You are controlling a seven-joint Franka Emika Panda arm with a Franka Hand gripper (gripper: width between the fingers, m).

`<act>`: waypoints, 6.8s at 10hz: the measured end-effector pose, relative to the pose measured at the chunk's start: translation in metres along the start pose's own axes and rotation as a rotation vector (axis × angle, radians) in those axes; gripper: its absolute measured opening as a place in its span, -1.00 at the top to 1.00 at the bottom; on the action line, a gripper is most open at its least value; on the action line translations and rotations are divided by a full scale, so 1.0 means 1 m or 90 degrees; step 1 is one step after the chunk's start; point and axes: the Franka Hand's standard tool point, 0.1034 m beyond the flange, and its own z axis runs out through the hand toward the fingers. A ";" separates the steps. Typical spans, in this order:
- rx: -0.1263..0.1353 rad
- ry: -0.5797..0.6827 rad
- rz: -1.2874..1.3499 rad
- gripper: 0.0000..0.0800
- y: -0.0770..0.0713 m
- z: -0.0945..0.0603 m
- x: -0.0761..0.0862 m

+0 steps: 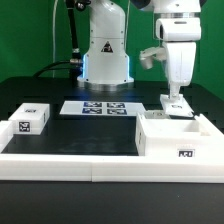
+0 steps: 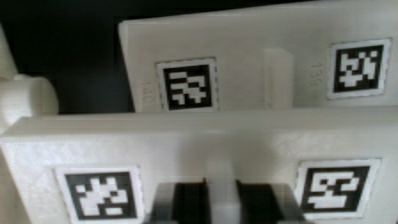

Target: Assemble cabinet

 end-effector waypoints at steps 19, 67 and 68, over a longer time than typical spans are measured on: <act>-0.008 0.008 0.023 0.83 0.030 -0.001 0.000; -0.032 0.013 0.024 -0.99 0.104 -0.025 -0.004; -0.041 0.018 0.049 -0.99 0.088 -0.021 -0.005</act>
Offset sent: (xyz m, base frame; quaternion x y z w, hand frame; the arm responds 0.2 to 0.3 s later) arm 0.0240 0.0036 0.0065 0.0060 -0.0045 -0.0143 0.9999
